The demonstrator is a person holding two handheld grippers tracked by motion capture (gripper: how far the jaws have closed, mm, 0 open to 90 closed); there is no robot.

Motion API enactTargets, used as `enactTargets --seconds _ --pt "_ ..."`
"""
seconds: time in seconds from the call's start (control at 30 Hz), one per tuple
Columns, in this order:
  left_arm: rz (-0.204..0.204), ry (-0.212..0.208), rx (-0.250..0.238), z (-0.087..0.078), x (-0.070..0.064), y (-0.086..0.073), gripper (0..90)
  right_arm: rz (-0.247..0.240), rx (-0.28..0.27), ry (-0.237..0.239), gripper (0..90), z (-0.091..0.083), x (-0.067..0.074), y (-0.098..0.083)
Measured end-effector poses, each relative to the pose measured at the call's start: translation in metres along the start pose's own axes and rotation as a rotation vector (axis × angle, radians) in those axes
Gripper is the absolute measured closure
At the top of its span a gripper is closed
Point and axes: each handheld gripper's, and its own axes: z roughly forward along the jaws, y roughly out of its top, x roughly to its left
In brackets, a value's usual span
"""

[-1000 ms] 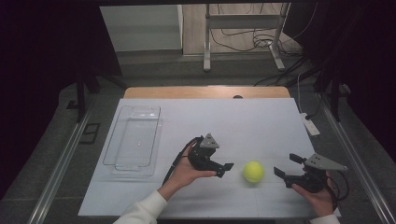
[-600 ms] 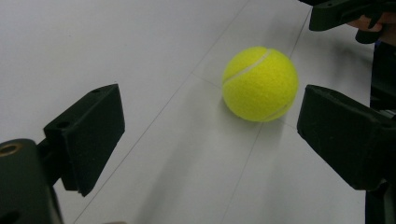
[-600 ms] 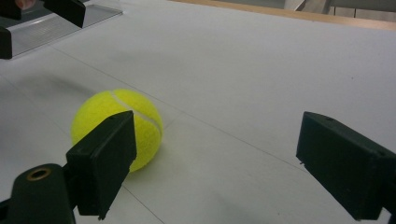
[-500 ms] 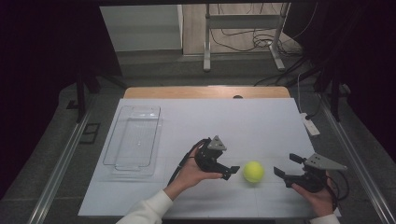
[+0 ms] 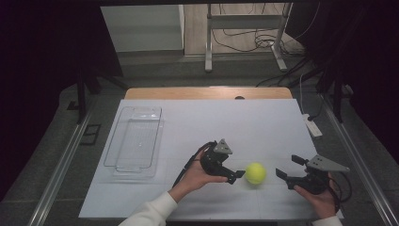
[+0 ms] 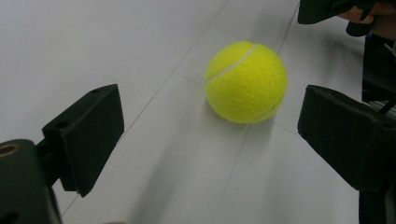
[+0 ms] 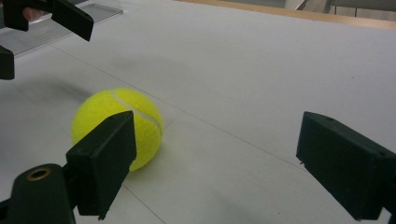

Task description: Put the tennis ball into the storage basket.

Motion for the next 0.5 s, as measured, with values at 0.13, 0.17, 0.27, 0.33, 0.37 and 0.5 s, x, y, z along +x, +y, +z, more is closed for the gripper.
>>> enactTargets --seconds 0.13,0.17,0.27,0.33,0.37,0.5 --pt "0.001 -0.005 -0.001 0.0013 -0.0011 0.0011 8.6 0.000 0.000 0.001 12.2 0.0003 0.0000 -0.0001" --pt "0.001 -0.008 -0.001 0.0021 -0.0016 0.0014 8.6 0.000 0.000 0.001 12.3 0.0004 0.0000 -0.0002" --pt "0.003 -0.016 0.000 0.0048 -0.0029 0.0028 8.6 0.000 0.001 0.001 12.2 0.0004 -0.0001 -0.0003" --pt "0.005 -0.019 0.003 0.0058 -0.0031 0.0033 8.5 0.001 0.002 0.001 12.2 0.0004 -0.0002 -0.0004" --pt "0.006 -0.020 0.004 0.0066 -0.0036 0.0037 8.5 0.002 0.002 0.001 12.2 0.0005 -0.0003 -0.0004" --pt "0.010 -0.026 0.007 0.0093 -0.0048 0.0044 8.4 0.001 0.001 0.002 12.2 0.0006 -0.0004 -0.0004"
